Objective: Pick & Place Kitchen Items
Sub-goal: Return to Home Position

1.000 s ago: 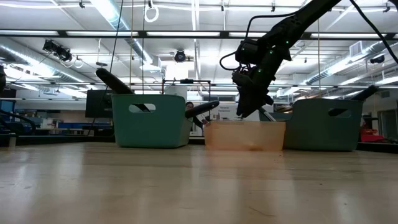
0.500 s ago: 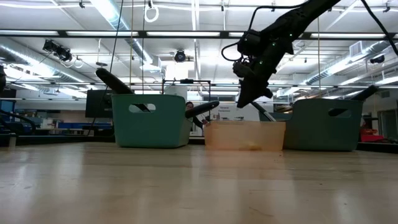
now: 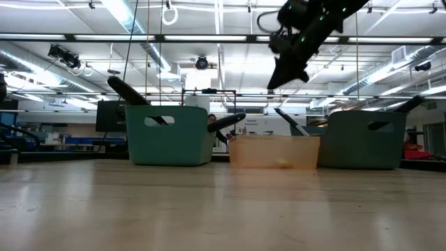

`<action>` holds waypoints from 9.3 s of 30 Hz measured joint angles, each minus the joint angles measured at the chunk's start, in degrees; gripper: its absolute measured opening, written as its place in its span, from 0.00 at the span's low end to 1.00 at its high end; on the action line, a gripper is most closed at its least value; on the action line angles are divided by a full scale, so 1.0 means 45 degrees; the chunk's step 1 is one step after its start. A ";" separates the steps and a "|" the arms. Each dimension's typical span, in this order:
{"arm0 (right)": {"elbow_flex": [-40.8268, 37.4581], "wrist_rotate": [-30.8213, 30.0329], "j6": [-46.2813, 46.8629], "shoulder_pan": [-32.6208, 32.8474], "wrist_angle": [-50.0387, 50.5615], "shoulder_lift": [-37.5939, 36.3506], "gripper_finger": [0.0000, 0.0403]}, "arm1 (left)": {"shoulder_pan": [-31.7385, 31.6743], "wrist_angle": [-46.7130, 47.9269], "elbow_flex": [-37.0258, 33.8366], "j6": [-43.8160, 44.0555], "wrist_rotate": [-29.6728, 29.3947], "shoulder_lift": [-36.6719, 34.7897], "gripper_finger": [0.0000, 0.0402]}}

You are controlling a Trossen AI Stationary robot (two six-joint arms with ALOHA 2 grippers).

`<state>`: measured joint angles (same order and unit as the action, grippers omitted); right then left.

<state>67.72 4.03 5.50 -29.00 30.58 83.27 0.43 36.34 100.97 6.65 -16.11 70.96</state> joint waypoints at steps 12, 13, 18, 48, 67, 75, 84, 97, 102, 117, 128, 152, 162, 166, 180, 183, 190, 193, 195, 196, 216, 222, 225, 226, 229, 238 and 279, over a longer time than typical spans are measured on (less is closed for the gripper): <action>0.0000 -0.1666 0.0359 0.2328 -0.0305 -0.3181 0.00 | -0.0001 -0.0024 0.0000 -0.0250 0.0413 -0.0005 0.01; 0.0000 -0.1786 0.0362 0.2503 -0.0300 -0.3359 0.00 | -0.0001 -0.0024 0.0000 -0.0297 0.0405 -0.0005 0.01; 0.0000 -0.1890 0.0566 0.3171 -0.0315 -0.4030 0.00 | -0.0006 -0.0015 0.0000 -0.0310 0.0401 -0.0005 0.04; 0.0000 -0.2705 -0.0745 0.4528 -0.2447 -0.4421 0.00 | -0.0006 0.0015 0.0000 -0.0299 0.0430 -0.0005 0.05; -0.2106 -0.1681 -0.0434 0.4653 -0.4803 -0.4848 0.00 | -0.0006 0.0010 0.0000 -0.0328 0.0405 0.0005 0.06; -0.6299 -0.1341 -0.0713 0.5636 -0.8460 -0.6016 0.00 | -0.0006 0.0010 0.0000 -0.0329 0.0405 0.0005 0.06; -1.0633 -0.0331 -0.3214 0.6660 -1.0547 -0.8526 0.01 | -0.0006 0.0007 0.0000 -0.0329 0.0410 0.0005 0.05; -1.4750 -0.0288 -0.2946 0.6650 -1.0498 -1.3469 0.01 | -0.0006 0.0006 0.0000 -0.0329 0.0410 0.0005 0.06; -1.4858 -0.0059 -0.3106 0.6553 -0.9286 -1.4949 0.01 | -0.0006 0.0005 0.0000 -0.0329 0.0410 0.0005 0.05; -1.4853 0.0347 -0.3337 0.5485 -0.7052 -1.8002 0.01 | -0.0006 0.0005 0.0000 -0.0329 0.0410 0.0005 0.05; -1.4848 0.0204 -0.2945 0.5877 -0.7066 -1.8516 0.02 | -0.0006 0.0005 0.0000 -0.0329 0.0410 0.0005 0.05; -1.4838 -0.0126 -0.2803 0.6286 -0.7021 -1.8436 0.05 | -0.0006 0.0007 0.0002 -0.0329 0.0410 0.0005 0.05; -1.4838 -0.0126 -0.2803 0.6286 -0.7022 -1.8439 0.06 | -0.0006 0.0007 0.0000 -0.0329 0.0410 0.0005 0.05; -1.4838 -0.0126 -0.2806 0.6286 -0.7022 -1.8435 0.06 | -0.0006 0.0005 0.0000 -0.0329 0.0410 0.0005 0.05; -1.4838 -0.0126 -0.2812 0.6286 -0.7022 -1.8439 0.06 | -0.0006 0.0005 0.0000 -0.0329 0.0410 0.0005 0.05; -1.4838 -0.0126 -0.2812 0.6286 -0.7022 -1.8439 0.06 | -0.0006 -0.0172 0.0000 -0.0237 0.0410 0.0005 0.05; -1.4838 -0.0126 -0.2817 0.6286 -0.7022 -1.8439 0.06 | -0.0006 -0.0882 0.0000 -0.0333 0.0408 -0.0005 0.05; -1.4838 -0.0126 -0.2817 0.6286 -0.7022 -1.8439 0.06 | -0.0006 -0.0904 0.0005 -0.0578 0.0405 0.0198 0.05; -1.4838 -0.0126 -0.2817 0.6286 -0.7022 -1.8439 0.06 | -0.0006 -0.0681 -0.0034 -0.0577 0.0431 0.0286 0.05; -1.4838 -0.0126 -0.2817 0.6286 -0.7022 -1.8439 0.06 | -0.0006 -0.0775 -0.0149 -0.0577 0.0483 0.0330 0.05; -1.4838 -0.0125 -0.2817 0.6286 -0.7066 -1.8439 0.06 | -0.0375 -1.0323 -1.2793 -0.0756 0.4612 -0.6883 0.05; -1.4838 -0.0123 -0.2817 0.6286 -0.7074 -1.8439 0.06 | -0.0368 -1.0385 -1.5385 -0.1034 0.4735 -0.9546 0.05; -1.4838 -0.0125 -0.2817 0.6286 -0.7073 -1.8439 0.06 | -0.0365 -1.0307 -1.6504 -0.0748 0.4965 -1.0879 0.05; -1.4838 -0.0121 -0.2817 0.6286 -0.7070 -1.8439 0.06 | -0.0321 -1.0314 -1.6884 -0.0640 0.5025 -1.1291 0.05; -1.4838 -0.0125 -0.2817 0.6286 -0.7070 -1.8439 0.06 | -0.0167 -1.0239 -1.8032 -0.0296 0.5119 -1.2587 0.05; -1.4838 -0.0121 -0.2817 0.6286 -0.7070 -1.8439 0.06 | 0.0033 -1.0331 -2.0552 0.0362 0.4173 -1.5024 0.05; -1.4838 -0.0124 -0.2816 0.6286 -0.7070 -1.8439 0.06 | 0.0019 -0.8529 -2.2338 -0.0249 0.3625 -1.5761 0.10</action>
<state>0.95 3.47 -7.17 -0.71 -1.23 0.30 0.51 -2.04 0.45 5.53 0.20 0.03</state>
